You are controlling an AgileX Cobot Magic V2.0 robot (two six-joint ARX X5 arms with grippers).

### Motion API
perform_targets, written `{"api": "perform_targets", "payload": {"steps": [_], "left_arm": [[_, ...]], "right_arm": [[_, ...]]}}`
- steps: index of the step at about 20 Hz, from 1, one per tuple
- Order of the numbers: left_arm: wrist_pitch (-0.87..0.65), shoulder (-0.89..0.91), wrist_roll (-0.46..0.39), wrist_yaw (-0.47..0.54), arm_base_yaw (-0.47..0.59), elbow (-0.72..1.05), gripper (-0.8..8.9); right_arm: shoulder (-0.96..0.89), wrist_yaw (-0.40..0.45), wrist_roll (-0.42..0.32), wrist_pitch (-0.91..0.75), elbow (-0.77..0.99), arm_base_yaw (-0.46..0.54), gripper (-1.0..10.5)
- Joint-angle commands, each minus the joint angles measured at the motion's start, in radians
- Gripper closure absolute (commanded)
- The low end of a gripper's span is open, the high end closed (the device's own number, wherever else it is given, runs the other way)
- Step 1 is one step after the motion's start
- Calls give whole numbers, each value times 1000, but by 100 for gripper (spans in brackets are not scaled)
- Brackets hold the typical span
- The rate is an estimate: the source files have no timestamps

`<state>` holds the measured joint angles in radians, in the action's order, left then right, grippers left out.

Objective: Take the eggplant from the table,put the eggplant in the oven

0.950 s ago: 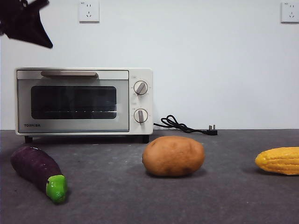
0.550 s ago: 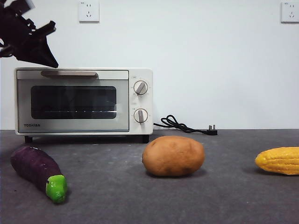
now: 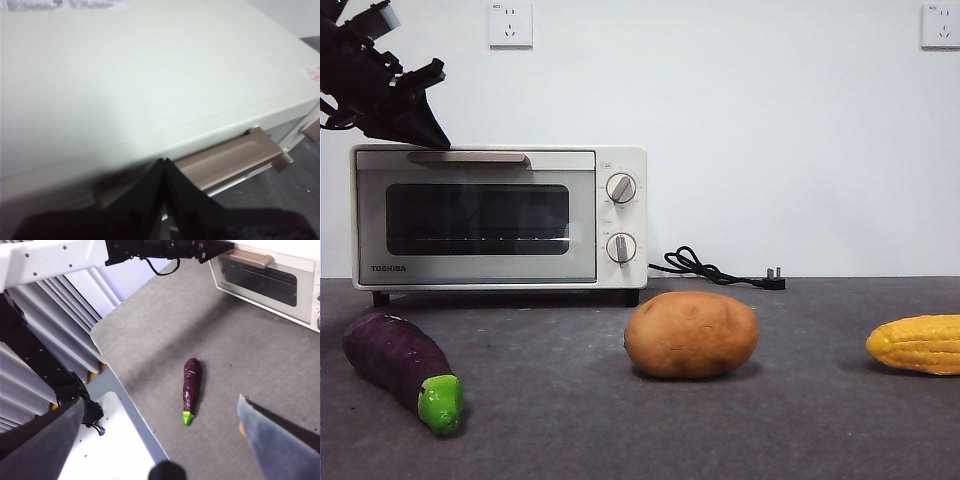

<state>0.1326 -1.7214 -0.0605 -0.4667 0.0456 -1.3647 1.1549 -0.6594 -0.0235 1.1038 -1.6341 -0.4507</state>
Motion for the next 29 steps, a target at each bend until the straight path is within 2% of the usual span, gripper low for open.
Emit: {"api": "perform_targets", "payload": {"steps": [1,9,22,29], "left_arm": [[1,-31,-16,-4,3,0,819],[26,-48,-21,-11,3,0,819],[211,-48,-22,-97,-50,0,819],[320,-48,-22,-102,-103,0,819]], "right_arm": [[2,-3,-11,-4,-4,-2,283],[2,-3,-16,-4,-4,-2,285],[15,-2,-34,-12,-4,-2,285],[15,-2,-34,-42,-4,-2,285]]}}
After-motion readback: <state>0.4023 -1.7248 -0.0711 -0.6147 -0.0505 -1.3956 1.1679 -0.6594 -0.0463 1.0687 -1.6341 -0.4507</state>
